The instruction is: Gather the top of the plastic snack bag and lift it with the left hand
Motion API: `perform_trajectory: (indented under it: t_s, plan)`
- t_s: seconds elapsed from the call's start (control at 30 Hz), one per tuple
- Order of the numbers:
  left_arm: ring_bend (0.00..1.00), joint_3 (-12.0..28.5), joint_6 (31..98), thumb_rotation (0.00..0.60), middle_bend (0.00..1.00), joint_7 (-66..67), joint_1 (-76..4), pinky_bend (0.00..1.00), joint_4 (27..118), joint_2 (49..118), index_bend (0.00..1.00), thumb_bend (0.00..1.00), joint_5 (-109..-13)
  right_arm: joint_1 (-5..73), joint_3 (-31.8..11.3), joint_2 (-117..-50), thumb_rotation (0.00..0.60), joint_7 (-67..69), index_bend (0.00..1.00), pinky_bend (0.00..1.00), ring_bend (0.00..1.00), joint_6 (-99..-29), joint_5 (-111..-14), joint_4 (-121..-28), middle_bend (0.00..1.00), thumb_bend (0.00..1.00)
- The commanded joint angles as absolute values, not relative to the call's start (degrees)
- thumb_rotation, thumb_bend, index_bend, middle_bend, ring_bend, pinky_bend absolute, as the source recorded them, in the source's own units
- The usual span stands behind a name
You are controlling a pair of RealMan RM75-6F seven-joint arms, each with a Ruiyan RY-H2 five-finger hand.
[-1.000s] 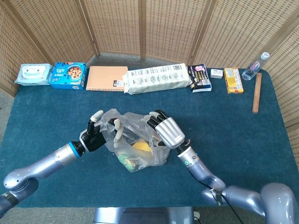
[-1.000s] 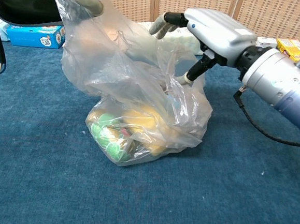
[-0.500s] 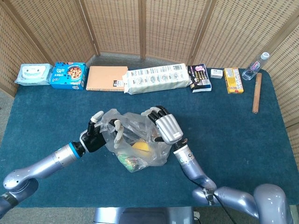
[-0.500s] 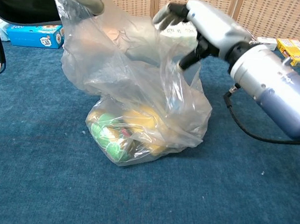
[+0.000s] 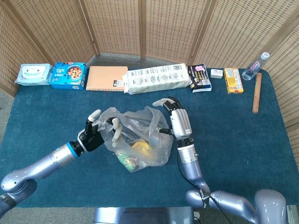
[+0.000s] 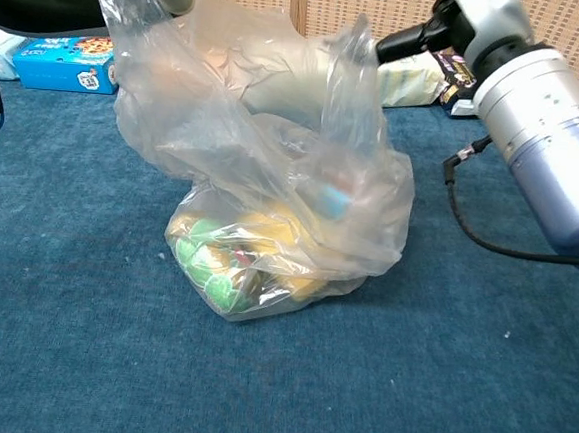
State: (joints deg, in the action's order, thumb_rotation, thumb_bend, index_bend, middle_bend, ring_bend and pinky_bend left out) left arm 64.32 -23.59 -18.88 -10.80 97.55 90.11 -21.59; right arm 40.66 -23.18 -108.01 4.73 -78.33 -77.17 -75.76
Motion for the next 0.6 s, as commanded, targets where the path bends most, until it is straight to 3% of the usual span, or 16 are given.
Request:
perform_trajectory:
  t_s: [0.03,0.3,0.6]
  plan:
    - [0.65,64.65,-23.35,0.0,0.61,-18.8,-10.55,0.6,97.89,90.15,0.55,0.28,-21.53,40.03,-24.23,-108.1,0.6,5.94,0.34,0.13,0.27,-79.68,-76.83,-76.35,0.35,0.22]
    - [0.65,66.56,-22.27,0.0,0.61,-18.08,-9.29,0.58,100.31,89.6,0.55,0.28,-22.03,36.92,-30.33,-104.59,0.6,10.85,0.34,0.13,0.27,-80.23,-70.08,-85.62,0.36,0.21]
    - [0.65,66.92,-20.65,0.0,0.61,-18.37,-8.52,0.55,101.42,89.33,0.55,0.28,-22.47,35.67,-35.69,-102.14,0.6,17.16,0.34,0.13,0.27,-78.8,-64.52,-89.74,0.35,0.15]
